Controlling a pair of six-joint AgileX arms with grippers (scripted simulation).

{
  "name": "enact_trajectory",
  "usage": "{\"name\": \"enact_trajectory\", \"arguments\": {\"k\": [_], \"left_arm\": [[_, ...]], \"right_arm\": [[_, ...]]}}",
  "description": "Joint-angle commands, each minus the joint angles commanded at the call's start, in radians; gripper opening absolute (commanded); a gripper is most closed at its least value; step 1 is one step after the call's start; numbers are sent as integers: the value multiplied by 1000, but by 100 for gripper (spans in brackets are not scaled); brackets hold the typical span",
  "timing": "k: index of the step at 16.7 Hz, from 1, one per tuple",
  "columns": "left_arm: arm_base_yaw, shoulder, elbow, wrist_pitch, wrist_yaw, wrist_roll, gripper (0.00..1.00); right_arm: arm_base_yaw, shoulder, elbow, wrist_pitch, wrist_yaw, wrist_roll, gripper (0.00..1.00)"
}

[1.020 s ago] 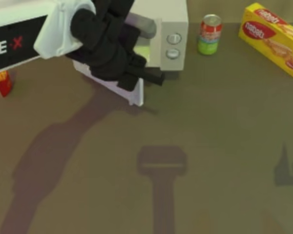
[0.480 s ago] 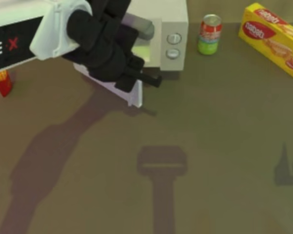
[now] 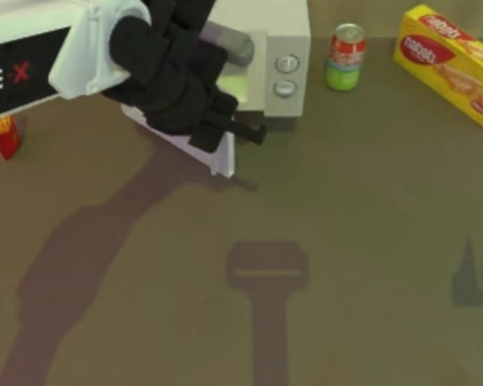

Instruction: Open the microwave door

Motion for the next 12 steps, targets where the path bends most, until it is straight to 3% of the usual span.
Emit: {"name": "enact_trajectory", "arguments": {"k": [12], "left_arm": [[-1,-5,-11,2,15,10,0]], "right_arm": [[0,0,0,0,0,0,100]]}}
